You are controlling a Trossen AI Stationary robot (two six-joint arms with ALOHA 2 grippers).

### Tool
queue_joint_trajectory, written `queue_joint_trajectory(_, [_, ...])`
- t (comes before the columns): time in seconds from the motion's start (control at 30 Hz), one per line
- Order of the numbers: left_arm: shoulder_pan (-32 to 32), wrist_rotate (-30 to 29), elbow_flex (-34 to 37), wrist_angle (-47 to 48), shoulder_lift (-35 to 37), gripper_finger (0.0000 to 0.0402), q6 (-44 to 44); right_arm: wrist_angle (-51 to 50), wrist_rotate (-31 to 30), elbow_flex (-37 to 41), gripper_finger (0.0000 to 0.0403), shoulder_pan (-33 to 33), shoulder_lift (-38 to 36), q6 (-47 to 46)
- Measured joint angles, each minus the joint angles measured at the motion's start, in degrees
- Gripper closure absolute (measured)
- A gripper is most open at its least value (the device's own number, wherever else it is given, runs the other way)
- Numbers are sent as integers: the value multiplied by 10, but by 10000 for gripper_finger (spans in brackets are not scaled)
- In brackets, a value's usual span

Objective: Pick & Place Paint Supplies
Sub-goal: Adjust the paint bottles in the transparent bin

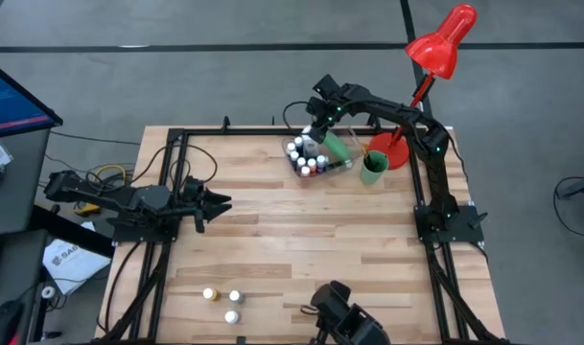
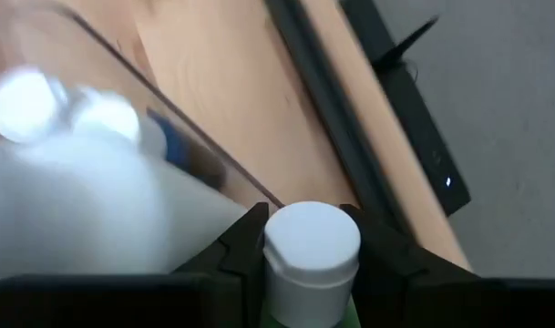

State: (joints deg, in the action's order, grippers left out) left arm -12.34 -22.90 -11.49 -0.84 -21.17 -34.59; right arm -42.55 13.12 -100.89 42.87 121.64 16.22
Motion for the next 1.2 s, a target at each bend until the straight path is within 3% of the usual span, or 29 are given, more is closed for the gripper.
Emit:
queue_joint_trajectory(0.3, [0,0,0,0,0,243,0,16,2,-44,293,-1,-5,-21])
queue_joint_trajectory(0.6, [0,0,0,0,0,243,0,98,17,-17,293,12,-84,-63])
queue_joint_trajectory(0.73, [0,0,0,0,0,243,0,194,19,68,293,11,-143,-78])
queue_joint_trajectory(1.0, [0,0,0,0,0,243,0,474,4,337,293,8,-259,-157])
queue_joint_trajectory(1.2, [0,-9,0,0,0,243,-2,693,-33,478,293,-8,-283,-178])
